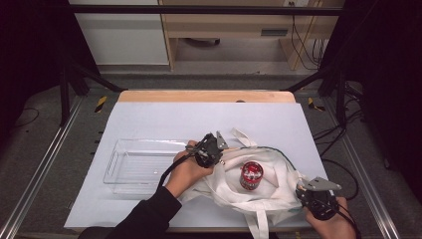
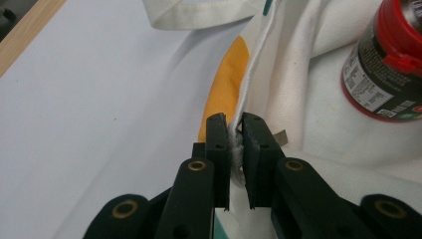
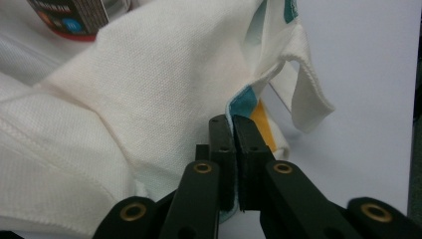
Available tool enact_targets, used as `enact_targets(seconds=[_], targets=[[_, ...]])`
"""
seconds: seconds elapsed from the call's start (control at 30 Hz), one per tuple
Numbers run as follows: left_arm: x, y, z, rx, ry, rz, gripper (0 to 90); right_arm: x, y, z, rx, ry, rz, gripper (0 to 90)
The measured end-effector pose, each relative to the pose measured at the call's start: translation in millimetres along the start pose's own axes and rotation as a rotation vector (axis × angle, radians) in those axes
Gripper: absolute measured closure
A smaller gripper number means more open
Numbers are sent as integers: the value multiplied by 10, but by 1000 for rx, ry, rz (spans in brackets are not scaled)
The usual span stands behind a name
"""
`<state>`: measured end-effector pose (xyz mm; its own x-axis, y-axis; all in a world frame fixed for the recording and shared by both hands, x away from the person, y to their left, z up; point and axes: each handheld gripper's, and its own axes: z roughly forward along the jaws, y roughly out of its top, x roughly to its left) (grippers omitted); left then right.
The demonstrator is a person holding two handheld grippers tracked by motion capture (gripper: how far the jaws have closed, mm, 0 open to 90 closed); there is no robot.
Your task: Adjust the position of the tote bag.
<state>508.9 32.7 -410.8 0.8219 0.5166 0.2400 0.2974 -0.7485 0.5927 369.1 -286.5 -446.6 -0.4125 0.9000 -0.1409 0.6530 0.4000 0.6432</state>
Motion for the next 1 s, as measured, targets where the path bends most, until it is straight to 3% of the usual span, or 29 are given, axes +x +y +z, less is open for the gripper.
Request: enact_targets(seconds=[0.2, 0.27, 0.33, 0.5, 0.53, 0.6, 0.63, 0.67, 0.7, 0.8, 0.87, 0.93, 1.0], targets=[[-7, 99, -81, -32, -7, 14, 809, 17, 129, -169, -98, -2, 20, 616], [-21, 150, -103, -53, -13, 20, 770, 31, 191, -214, -121, -30, 23, 581], [-38, 216, -90, -68, -11, 37, 701, 55, 247, -242, -151, -43, 42, 477], [-99, 347, 19, -71, -19, 64, 611, 133, 308, -146, -150, -49, 32, 355], [-102, 360, 44, -59, -21, 61, 638, 153, 311, -91, -137, -29, 51, 297], [-105, 371, 97, -47, -27, 58, 652, 158, 309, -77, -144, -20, 63, 277], [-107, 371, 113, -39, -24, 56, 737, 172, 309, -51, -163, -12, 69, 267], [-101, 371, 131, -26, -21, 57, 771, 190, 315, -37, -161, -8, 72, 248], [-98, 366, 146, -12, -16, 59, 869, 236, 333, 0, -142, 5, 65, 223], [-83, 359, 163, 3, -15, 49, 883, 260, 346, 47, -138, 1, 57, 259], [-73, 356, 167, 8, -9, 52, 885, 277, 355, 77, -108, 19, 41, 366], [-59, 349, 166, 10, -6, 48, 886, 299, 341, 78, -80, 45, 30, 593], [-32, 341, 170, 13, -7, 43, 887, 326, 312, 95, -43, 36, 2, 702]])
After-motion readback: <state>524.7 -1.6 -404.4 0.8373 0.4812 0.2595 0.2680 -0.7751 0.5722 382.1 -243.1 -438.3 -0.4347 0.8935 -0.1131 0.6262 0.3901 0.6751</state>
